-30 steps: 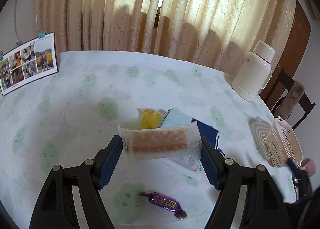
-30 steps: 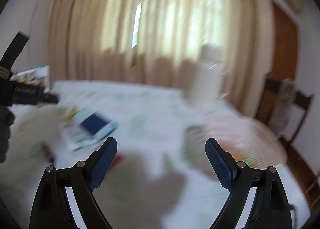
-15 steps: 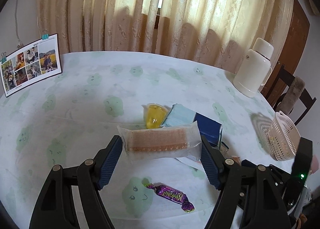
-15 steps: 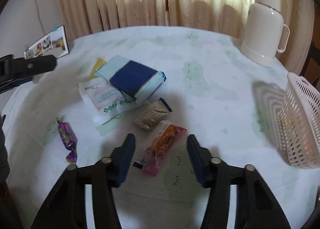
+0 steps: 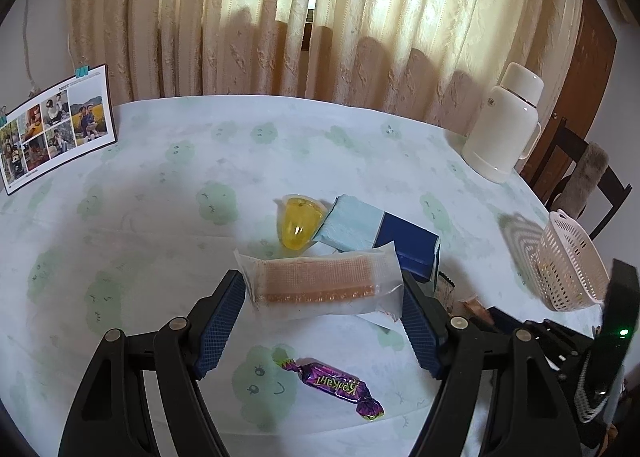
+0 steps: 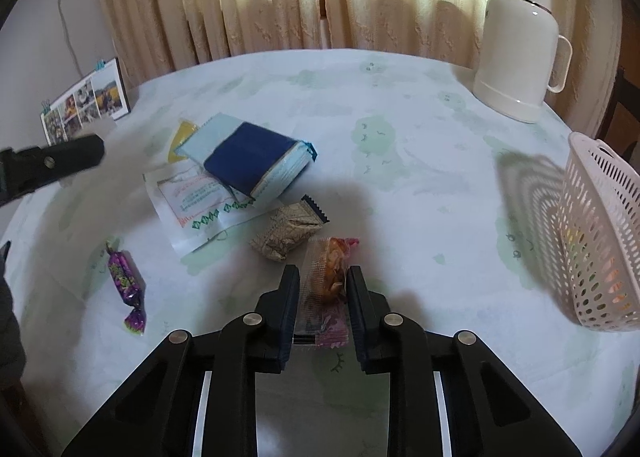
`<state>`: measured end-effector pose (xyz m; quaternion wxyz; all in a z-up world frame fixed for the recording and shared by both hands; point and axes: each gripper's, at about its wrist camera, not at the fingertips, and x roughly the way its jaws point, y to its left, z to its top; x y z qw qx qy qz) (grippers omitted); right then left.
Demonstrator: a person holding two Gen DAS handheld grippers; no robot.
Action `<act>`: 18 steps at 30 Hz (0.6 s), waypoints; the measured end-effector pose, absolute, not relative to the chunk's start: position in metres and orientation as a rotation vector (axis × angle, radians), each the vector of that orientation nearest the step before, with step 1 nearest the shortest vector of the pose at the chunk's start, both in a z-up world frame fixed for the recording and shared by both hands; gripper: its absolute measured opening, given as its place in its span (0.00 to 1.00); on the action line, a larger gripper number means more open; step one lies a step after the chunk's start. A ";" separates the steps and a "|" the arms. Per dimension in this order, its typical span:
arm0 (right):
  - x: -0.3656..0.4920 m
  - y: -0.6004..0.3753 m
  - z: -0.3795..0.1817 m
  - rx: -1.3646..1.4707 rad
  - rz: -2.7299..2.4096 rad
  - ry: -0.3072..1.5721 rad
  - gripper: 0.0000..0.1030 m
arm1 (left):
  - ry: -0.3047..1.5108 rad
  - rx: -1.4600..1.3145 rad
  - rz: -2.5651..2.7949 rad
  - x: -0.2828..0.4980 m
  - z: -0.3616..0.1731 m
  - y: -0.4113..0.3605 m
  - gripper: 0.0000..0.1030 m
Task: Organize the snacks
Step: 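Grasp the orange snack packet with the right gripper while the left holds the wafer pack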
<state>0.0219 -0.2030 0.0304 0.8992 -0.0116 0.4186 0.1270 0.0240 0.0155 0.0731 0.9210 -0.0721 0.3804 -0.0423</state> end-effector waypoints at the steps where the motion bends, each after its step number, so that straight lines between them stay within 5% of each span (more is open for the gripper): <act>1: 0.020 -0.204 0.033 -0.020 0.261 0.855 0.24 | 0.782 -0.147 -0.089 0.024 0.073 0.015 0.70; 18: -0.003 -0.252 0.083 0.080 0.148 0.682 0.24 | 0.794 -0.134 -0.108 0.024 0.068 0.008 0.70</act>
